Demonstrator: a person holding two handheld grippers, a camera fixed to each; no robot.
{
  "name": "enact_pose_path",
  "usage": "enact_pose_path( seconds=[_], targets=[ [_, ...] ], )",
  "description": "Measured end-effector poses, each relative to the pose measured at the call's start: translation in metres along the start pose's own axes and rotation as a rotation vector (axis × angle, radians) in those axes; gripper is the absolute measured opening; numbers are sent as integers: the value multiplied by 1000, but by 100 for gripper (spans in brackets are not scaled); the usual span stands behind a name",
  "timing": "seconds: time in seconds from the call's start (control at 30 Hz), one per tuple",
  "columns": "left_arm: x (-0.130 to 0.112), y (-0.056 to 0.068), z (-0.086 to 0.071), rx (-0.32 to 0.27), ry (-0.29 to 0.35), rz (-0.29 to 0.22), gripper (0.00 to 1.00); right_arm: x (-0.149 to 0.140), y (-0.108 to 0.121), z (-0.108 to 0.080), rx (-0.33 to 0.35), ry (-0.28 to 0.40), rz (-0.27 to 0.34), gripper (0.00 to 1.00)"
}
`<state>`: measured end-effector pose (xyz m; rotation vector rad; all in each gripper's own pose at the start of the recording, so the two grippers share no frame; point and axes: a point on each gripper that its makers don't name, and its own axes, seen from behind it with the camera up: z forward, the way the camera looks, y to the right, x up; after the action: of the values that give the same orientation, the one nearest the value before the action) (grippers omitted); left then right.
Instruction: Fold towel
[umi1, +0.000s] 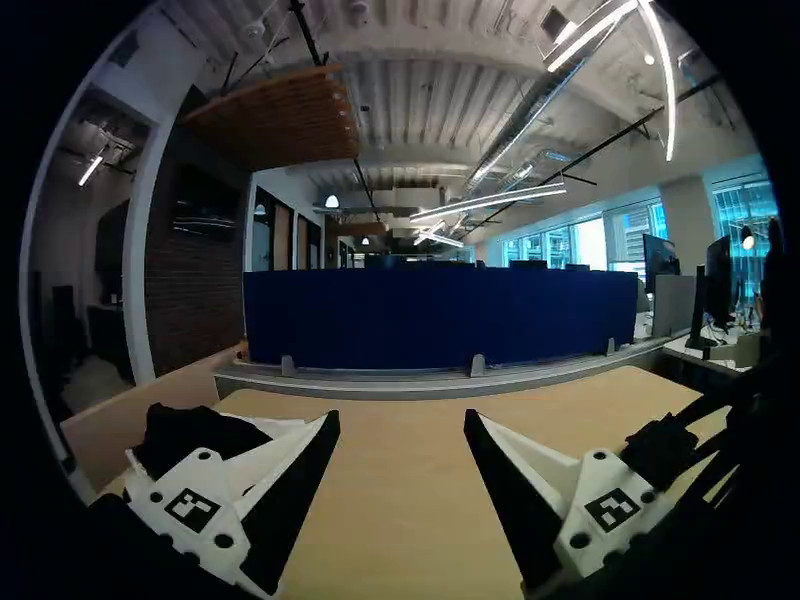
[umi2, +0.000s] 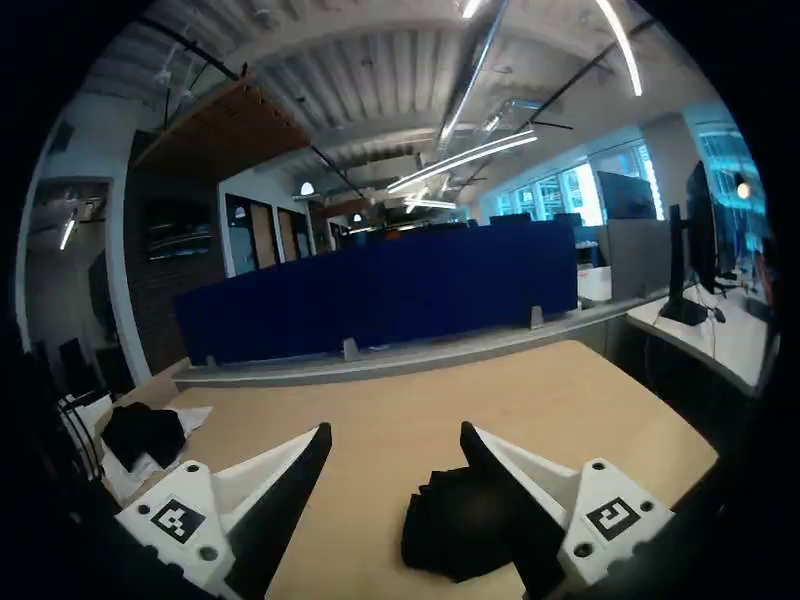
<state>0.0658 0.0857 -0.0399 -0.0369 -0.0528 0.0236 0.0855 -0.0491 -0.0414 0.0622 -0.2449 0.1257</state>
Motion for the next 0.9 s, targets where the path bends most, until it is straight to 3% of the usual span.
enact_pose_path(
  seconds=[0.2, 0.5, 0.9],
  targets=[
    [-15, 4, 5, 5, 5, 37, 92, 0, -1, 0, -5, -30, -8, 100],
    [-29, -2, 14, 0, 49, 66, 92, -1, 2, 12, -39, -51, -37, 100],
    [-75, -32, 30, 18, 81, 62, 92, -22, 1, 36, -52, -48, -98, 100]
  ],
)
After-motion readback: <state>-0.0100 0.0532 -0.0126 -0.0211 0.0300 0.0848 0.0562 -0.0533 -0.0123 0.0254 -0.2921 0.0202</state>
